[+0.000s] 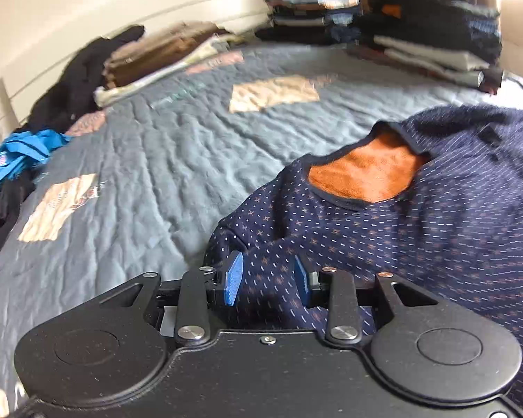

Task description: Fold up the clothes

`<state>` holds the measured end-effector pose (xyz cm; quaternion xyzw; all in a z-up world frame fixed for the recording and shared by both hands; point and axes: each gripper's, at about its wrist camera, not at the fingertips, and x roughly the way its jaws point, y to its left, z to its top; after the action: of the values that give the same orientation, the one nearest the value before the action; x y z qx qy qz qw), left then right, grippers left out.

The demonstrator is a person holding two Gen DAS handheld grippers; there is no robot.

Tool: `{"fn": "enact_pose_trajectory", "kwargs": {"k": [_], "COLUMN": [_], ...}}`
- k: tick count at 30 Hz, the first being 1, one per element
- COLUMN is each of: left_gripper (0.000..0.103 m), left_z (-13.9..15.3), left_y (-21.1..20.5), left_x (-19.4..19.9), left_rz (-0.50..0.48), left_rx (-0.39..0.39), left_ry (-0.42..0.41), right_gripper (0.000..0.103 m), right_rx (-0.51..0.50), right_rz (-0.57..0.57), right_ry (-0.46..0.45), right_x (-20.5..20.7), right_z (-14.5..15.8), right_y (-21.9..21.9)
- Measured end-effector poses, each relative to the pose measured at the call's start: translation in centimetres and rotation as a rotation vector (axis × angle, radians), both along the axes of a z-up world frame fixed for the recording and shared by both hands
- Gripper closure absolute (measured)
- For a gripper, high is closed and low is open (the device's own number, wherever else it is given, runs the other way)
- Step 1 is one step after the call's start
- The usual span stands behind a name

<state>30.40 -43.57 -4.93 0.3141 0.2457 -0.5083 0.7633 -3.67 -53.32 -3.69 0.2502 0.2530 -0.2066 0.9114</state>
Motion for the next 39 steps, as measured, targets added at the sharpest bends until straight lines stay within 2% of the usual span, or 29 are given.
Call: {"fn": "enact_pose_trajectory", "kwargs": {"k": [2, 4, 7, 11, 12, 14, 15, 16, 19, 22, 25, 28, 30, 31, 32, 34, 36, 39], "left_gripper": [0.059, 0.053, 0.052, 0.051, 0.053, 0.076, 0.083, 0.097, 0.098, 0.098, 0.098, 0.093, 0.091, 0.084, 0.068, 0.049, 0.049, 0.049], "left_z": [-0.7, -1.6, -2.6, -3.4, -3.5, -3.4, -3.3, -3.2, -2.3, -1.1, -1.0, -1.3, -0.9, -0.4, 0.3, 1.3, 1.9, 1.2], "left_y": [-0.9, -1.9, -2.9, -3.5, -3.6, -3.8, -3.8, -3.9, -3.8, -3.6, -3.9, -4.4, -4.4, -4.3, -4.2, -4.8, -5.9, -9.0], "left_x": [0.5, 1.0, 1.4, 2.2, 2.4, 2.6, 2.7, 2.7, 2.6, 3.1, 2.9, 2.4, 2.0, 1.7, 1.3, -0.4, -2.5, -5.7], "left_rz": [-0.022, -0.057, -0.103, -0.111, -0.117, -0.132, -0.136, -0.141, -0.139, -0.086, -0.065, -0.055, -0.058, -0.063, -0.075, -0.133, -0.202, -0.293], "left_rx": [0.032, 0.070, 0.115, 0.133, 0.136, 0.143, 0.146, 0.149, 0.127, 0.057, 0.046, 0.070, 0.064, 0.040, 0.012, -0.030, -0.052, -0.035], "left_ry": [0.004, 0.009, 0.029, 0.070, 0.089, 0.119, 0.126, 0.133, 0.119, 0.099, 0.061, 0.034, 0.048, 0.057, 0.078, 0.103, 0.125, 0.151], "right_gripper": [0.014, 0.014, 0.014, 0.014, 0.014, 0.014, 0.014, 0.014, 0.014, 0.014, 0.014, 0.014, 0.014, 0.014, 0.014, 0.014, 0.014, 0.014], "right_rx": [0.002, 0.007, 0.008, 0.007, 0.006, 0.003, 0.003, 0.005, 0.010, 0.014, 0.015, 0.015, 0.015, 0.015, 0.016, 0.014, 0.010, -0.004], "right_rz": [-0.006, -0.005, 0.002, 0.016, 0.020, 0.023, 0.023, 0.023, 0.015, 0.010, 0.010, 0.012, 0.011, 0.010, 0.008, 0.000, -0.016, -0.050], "right_ry": [0.003, 0.006, 0.011, 0.012, 0.013, 0.013, 0.012, 0.011, 0.010, 0.007, 0.003, 0.000, -0.002, -0.003, -0.004, -0.008, -0.012, -0.006], "right_x": [0.0, 0.1, 0.2, 0.4, 0.4, 0.4, 0.5, 0.5, 0.4, 0.2, 0.2, 0.1, 0.0, 0.0, -0.1, -0.2, -0.6, -1.4], "right_z": [-0.1, -0.2, -0.3, -0.3, -0.3, -0.2, -0.2, -0.2, -0.2, -0.2, -0.1, 0.0, 0.0, 0.1, 0.1, 0.3, 0.5, 0.9], "right_y": [-0.1, -0.1, 0.0, 0.3, 0.4, 0.5, 0.5, 0.5, 0.3, 0.2, 0.2, 0.1, 0.0, 0.0, -0.1, -0.4, -0.9, -2.0]}}
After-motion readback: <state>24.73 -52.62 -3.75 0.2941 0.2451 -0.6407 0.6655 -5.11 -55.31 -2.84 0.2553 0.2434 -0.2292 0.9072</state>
